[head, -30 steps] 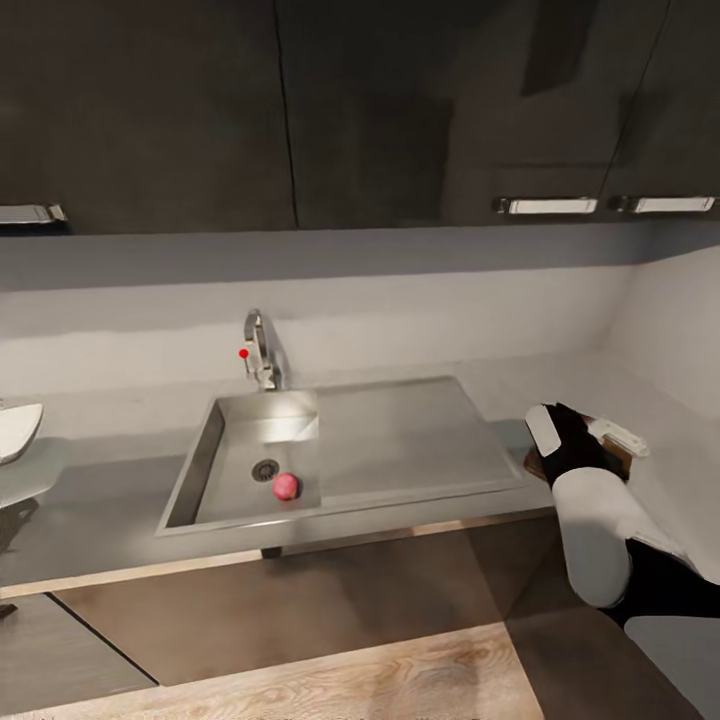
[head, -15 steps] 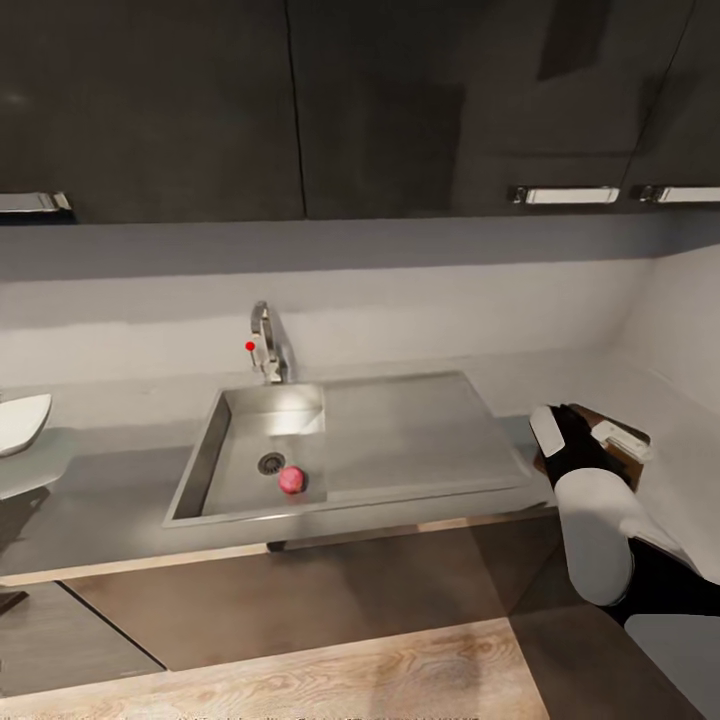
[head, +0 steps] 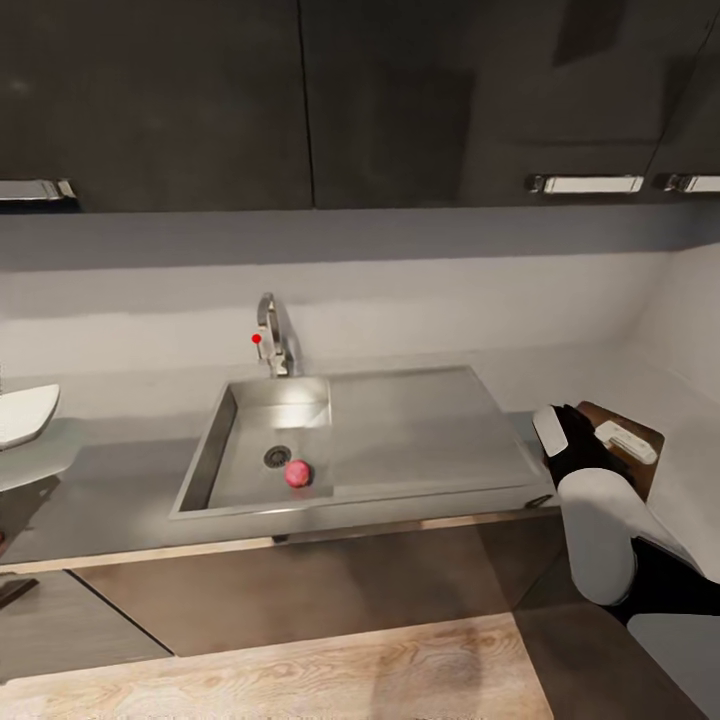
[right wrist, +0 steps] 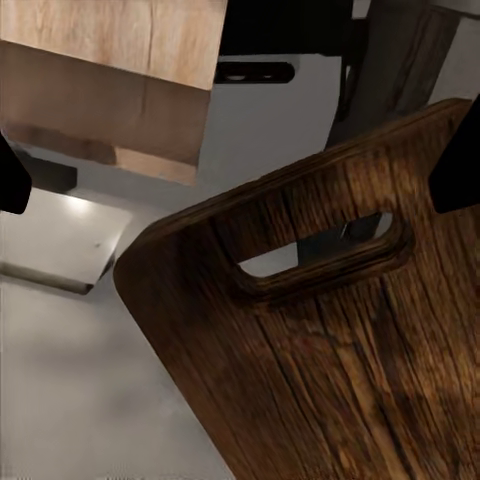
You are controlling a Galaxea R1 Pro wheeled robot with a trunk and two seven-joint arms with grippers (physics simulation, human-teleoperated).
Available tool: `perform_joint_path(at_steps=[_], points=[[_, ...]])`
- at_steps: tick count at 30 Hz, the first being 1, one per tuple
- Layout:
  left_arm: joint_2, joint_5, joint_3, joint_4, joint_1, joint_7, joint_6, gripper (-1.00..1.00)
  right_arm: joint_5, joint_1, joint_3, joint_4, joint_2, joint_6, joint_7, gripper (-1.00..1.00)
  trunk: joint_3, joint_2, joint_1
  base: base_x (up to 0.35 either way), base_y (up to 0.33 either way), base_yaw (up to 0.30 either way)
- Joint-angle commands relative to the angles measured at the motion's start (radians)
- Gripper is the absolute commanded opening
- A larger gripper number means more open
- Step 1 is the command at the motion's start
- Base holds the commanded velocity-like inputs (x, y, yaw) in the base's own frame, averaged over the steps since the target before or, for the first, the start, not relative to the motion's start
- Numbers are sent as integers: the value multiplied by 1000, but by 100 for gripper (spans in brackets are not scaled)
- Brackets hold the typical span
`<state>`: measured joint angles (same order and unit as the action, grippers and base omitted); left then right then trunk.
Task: In the kitchen, take the Vidalia onion out of the sink, dice it on the chopping board with the paring knife, put the diced onion into the bowl on the countertop, then place both the paring knife and the chopping board into the sink.
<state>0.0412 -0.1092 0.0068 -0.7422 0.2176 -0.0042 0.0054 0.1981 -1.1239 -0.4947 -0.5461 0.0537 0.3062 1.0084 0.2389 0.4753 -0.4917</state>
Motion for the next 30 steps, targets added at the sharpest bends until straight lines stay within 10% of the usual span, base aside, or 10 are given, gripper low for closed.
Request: perform_joint_path(at_steps=[1,30], points=[[0,-10,-1,-2,0,0,1,100,3,-1,1,-2,3,10,4,100,3,2,0,0,0,68],[0,-10,-1,6,0,0,0,100,7,-1,2,-4,32,11,2,100,9,2,0,0,0,-124]])
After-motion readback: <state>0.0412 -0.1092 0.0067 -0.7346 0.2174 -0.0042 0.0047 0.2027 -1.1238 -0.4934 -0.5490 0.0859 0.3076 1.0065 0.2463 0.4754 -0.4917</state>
